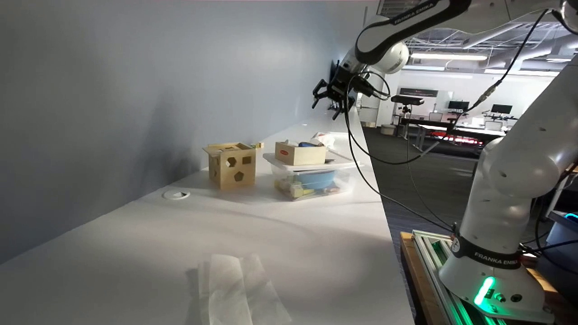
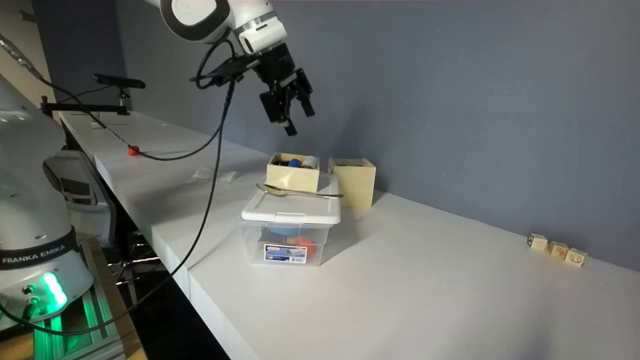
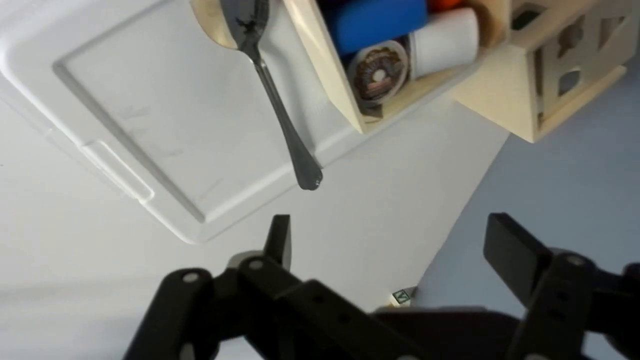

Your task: Remove the silver spoon from the shape sorter and put it on the lunchbox

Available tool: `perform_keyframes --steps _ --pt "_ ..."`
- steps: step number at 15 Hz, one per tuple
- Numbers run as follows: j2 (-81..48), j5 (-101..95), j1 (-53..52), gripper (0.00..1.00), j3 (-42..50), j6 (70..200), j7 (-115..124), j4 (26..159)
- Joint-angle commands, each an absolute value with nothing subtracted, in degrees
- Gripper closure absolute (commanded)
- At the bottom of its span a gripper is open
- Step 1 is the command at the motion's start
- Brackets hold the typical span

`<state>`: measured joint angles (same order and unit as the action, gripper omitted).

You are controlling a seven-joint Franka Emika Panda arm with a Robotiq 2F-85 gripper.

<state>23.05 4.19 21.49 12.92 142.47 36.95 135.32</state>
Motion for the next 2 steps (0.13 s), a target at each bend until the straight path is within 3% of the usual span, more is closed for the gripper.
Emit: perform_keyframes --steps 1,2 --pt "23.71 6.21 22.13 0.00 12.33 142.26 36.41 134.67" --pt "24.19 7.11 22.04 0.00 12.34 142.25 36.41 134.28"
